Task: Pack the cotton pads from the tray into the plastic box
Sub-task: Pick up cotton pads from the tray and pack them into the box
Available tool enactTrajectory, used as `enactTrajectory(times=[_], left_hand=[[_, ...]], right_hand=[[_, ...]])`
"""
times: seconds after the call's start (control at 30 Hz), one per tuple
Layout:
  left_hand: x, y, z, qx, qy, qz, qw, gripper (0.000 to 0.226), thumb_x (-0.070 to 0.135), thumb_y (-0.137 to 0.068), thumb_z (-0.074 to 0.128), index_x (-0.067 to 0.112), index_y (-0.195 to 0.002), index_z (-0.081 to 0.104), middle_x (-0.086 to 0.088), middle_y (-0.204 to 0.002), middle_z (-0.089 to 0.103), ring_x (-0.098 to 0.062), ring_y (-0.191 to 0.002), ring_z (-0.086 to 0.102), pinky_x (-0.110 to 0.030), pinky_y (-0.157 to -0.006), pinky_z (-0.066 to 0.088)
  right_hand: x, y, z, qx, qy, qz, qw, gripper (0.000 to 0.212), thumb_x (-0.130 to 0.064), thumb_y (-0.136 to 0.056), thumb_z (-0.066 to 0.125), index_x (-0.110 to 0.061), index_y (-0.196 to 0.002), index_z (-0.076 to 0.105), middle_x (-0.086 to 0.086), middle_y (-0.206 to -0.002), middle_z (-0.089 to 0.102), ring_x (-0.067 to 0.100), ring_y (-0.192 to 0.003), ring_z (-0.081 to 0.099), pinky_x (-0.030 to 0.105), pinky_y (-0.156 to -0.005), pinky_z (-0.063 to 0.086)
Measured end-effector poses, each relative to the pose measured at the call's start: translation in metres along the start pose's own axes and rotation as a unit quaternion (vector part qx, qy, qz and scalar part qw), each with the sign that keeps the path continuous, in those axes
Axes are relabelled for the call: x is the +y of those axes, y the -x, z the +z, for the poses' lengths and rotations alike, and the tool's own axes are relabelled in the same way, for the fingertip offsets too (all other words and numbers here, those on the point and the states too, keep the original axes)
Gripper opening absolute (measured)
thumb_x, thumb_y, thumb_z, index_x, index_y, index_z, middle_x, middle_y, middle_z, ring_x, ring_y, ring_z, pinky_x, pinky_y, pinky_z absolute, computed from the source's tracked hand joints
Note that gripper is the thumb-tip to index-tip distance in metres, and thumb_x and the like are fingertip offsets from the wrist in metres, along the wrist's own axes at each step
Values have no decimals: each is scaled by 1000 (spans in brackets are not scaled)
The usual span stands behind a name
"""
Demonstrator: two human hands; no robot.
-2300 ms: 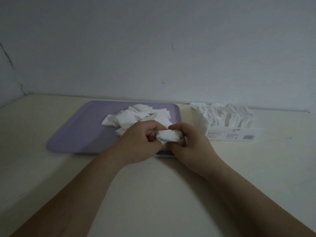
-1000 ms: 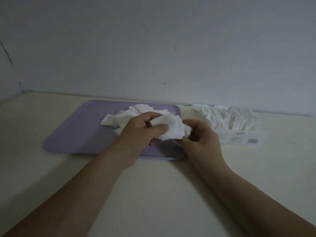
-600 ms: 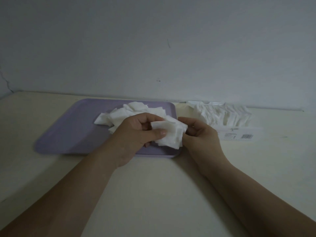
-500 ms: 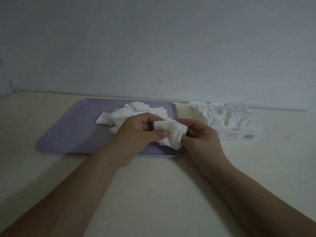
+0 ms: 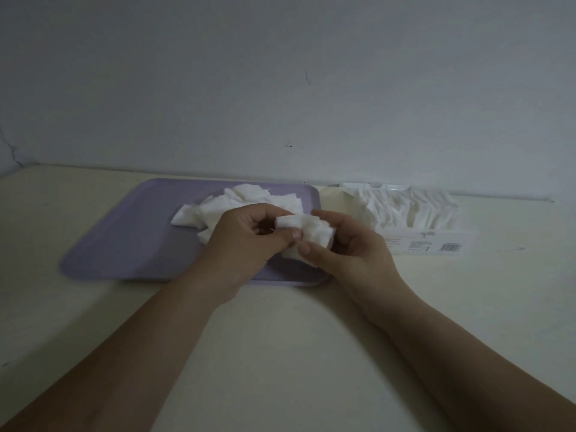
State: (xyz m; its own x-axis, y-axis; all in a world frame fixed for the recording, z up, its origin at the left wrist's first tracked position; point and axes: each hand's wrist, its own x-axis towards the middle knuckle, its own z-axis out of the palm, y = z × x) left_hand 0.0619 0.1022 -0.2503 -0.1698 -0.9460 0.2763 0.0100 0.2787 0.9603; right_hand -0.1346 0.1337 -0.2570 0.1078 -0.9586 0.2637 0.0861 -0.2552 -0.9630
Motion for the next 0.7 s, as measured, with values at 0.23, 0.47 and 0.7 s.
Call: enactTrajectory(times=[0.23,0.47,0.7], left_hand=[[2,-5,-1,97,42,-22,994,13,22,-95,73,11,-98,80,-11,-88,73,-20,-78,59,-36,-66,54],[7,2,1,-31,64,-45,996,7,22,-80,85,24,-82,79,1,-76,71,-3,-61,58,-14,-50,43],[1,2,3,6,9,-15,1000,9,17,-84,85,22,-87,78,-8,-93,81,-17,-88,75,-26,-81,58]], right_hand=[[6,-3,-4,60,23,1,998,38,-8,-87,81,-20,-121,72,3,-108,80,23,-104,76,42,-96,58],[9,-3,-5,69,44,0,997,39,3,-91,69,-19,-122,71,2,-105,81,21,-101,77,36,-90,62],[5,0,-4,32,40,-10,999,39,9,-93,60,-18,-119,73,3,-105,81,18,-100,77,22,-81,58]])
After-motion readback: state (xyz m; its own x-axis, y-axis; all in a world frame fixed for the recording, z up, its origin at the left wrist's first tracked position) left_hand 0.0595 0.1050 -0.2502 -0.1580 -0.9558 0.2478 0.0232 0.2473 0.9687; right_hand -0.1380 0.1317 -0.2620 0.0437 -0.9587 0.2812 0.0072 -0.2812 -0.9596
